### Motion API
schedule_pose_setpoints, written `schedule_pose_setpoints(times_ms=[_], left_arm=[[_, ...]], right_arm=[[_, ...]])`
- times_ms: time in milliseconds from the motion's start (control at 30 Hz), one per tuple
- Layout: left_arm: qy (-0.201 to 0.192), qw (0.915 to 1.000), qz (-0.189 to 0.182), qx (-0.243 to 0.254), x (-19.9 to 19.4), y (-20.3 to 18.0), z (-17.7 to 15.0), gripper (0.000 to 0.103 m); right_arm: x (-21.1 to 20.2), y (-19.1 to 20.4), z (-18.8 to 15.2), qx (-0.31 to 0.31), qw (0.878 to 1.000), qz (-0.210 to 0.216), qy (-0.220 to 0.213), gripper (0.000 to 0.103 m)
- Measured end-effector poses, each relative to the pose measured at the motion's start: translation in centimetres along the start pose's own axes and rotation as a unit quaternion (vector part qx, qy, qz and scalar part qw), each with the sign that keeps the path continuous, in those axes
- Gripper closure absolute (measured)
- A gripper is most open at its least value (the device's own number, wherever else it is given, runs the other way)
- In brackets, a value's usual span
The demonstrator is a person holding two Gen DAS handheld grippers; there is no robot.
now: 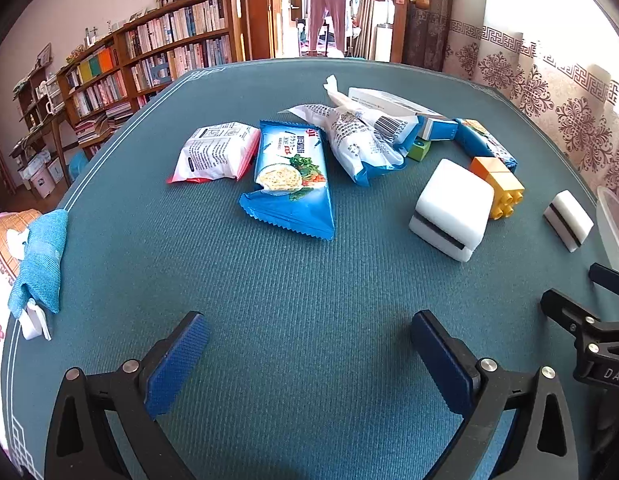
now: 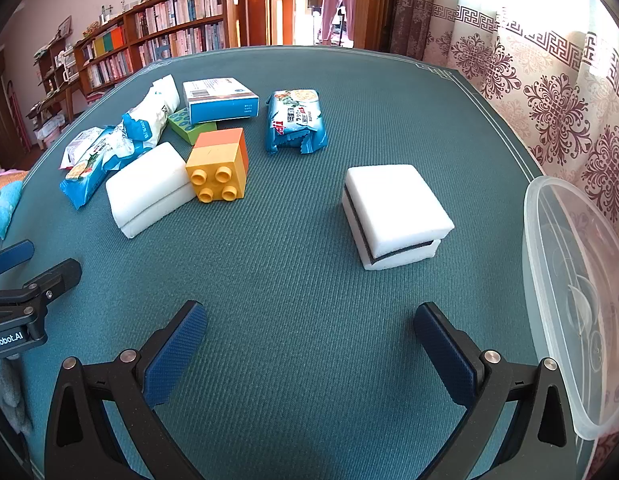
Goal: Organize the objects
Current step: 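Reach the left gripper to the blue cloth bundle and grasp it, then carry the cloth bundle with the left gripper while the right gripper grasps a white sponge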
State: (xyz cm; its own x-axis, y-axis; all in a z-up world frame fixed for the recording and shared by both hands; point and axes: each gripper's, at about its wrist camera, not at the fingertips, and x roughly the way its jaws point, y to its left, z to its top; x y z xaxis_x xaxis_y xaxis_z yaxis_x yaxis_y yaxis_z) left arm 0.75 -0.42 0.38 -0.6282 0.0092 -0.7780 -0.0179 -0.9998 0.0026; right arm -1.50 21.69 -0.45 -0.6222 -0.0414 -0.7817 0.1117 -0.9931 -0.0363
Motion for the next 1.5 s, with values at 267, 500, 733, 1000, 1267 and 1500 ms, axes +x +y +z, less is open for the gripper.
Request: schedule_pose_setpoints(times_ms=[267,500,733,1000,1267,1500], left_arm=[[-0.067,0.9970,0.036,0.010,-3.7,1.5,0.5,0.000],[-0.090,0.9867,0.111,-0.076,-5.2,8.4,1.8,0.000],[-0.050,0.9765,0.123,-0.170,-3.5,15.3,1.6,0.009],[-0.029,0.9742,0.112,-0.194,-1.5,17.8,1.6,0.021],[-0.012,0.9738,0.115,-0.195,0.3,18.6,1.5,0.054],[-0.025,0.9756,0.114,-0.186,-0.2,18.4,1.1,0.066]], right_arm=[[-0.1,0.1,0.0,0.000,1.000,0.000,-0.001,0.000],[-0.1,0.0,0.0,0.000,1.000,0.001,-0.001,0.000],[-0.1,0.1,0.0,0.000,1.000,0.001,-0.001,0.000],[-0.1,0.0,0.0,0.000,1.000,0.001,-0.001,0.000],[-0.1,0.2,0.0,-0.002,1.000,0.001,-0.002,0.000],[-0.7,0.6,0.2,0.000,0.999,0.035,-0.008,0.003]])
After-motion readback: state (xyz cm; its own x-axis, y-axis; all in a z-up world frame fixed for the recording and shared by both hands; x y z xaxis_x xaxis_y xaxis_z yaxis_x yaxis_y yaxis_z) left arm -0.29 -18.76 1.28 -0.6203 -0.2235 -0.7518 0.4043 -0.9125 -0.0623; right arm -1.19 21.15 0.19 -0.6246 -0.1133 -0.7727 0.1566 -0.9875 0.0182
